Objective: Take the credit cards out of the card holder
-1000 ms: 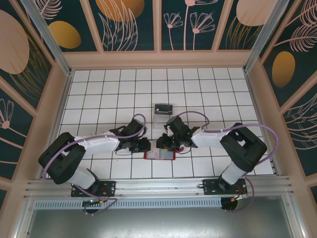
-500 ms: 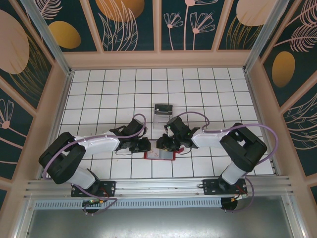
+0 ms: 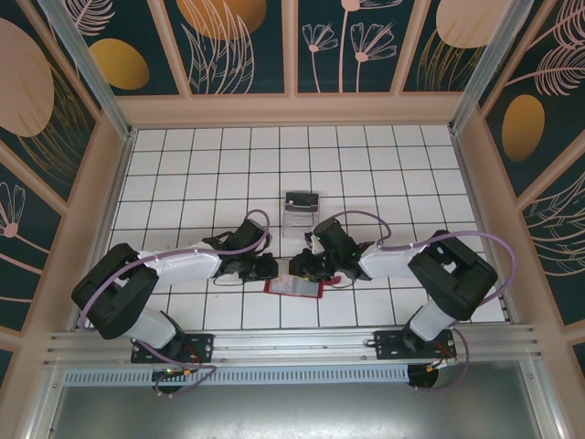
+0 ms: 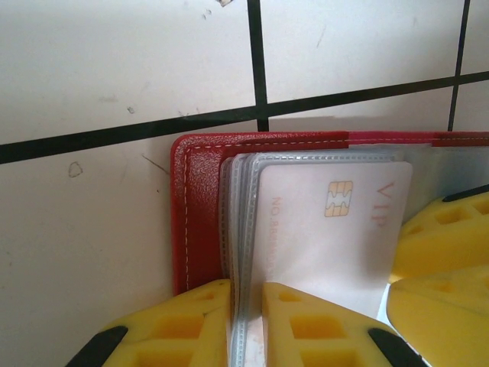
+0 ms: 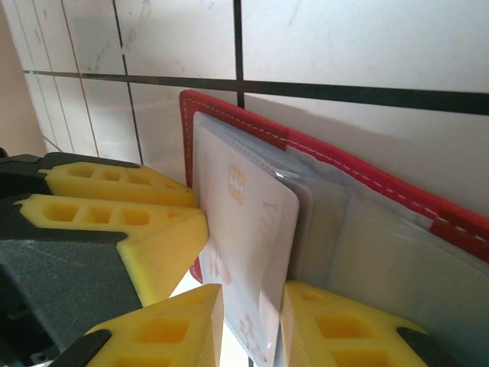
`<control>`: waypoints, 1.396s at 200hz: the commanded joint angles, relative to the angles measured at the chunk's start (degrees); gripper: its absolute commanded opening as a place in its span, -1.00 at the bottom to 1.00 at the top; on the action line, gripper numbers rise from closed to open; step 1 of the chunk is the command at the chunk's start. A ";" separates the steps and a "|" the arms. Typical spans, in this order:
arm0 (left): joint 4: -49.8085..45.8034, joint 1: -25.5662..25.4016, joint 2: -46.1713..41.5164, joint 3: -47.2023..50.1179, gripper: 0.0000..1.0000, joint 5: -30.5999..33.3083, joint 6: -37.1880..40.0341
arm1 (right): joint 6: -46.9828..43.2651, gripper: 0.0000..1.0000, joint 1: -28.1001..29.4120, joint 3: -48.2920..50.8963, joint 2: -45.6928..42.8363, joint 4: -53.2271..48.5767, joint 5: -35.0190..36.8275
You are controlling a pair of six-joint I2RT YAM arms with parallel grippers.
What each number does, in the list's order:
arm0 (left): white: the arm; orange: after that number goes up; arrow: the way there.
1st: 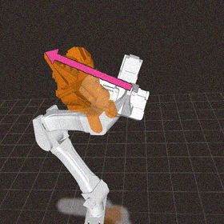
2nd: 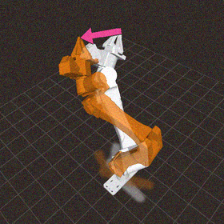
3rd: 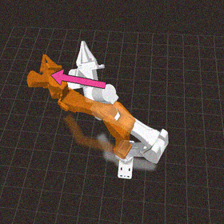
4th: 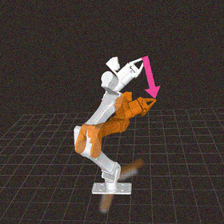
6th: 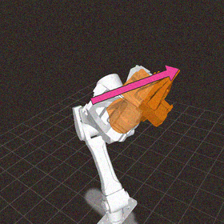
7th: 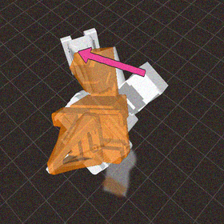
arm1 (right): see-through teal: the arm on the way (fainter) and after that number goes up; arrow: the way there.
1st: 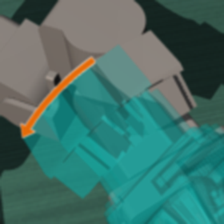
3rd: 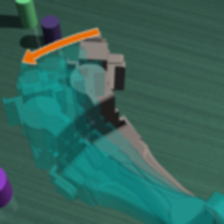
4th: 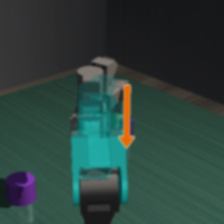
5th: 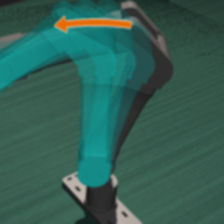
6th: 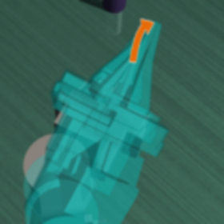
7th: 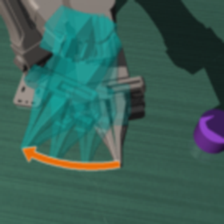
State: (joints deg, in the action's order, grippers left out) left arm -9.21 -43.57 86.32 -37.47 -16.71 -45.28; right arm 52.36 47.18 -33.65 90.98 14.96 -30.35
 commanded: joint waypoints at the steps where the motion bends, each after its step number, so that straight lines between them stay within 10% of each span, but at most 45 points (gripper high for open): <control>1: -2.65 -0.70 1.57 0.03 -0.63 0.63 0.18 | 1.32 -0.47 0.20 0.41 0.20 7.56 -3.47; 279: -3.55 -0.90 -1.56 3.72 -0.64 4.23 -3.56 | 2.23 -0.61 -1.15 4.95 -4.64 13.76 -5.25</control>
State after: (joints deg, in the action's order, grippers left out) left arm -9.19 -44.05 84.33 -35.64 -14.33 -48.31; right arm 54.59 46.46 -29.71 88.27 25.69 -34.59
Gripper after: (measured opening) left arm 0.181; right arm 0.206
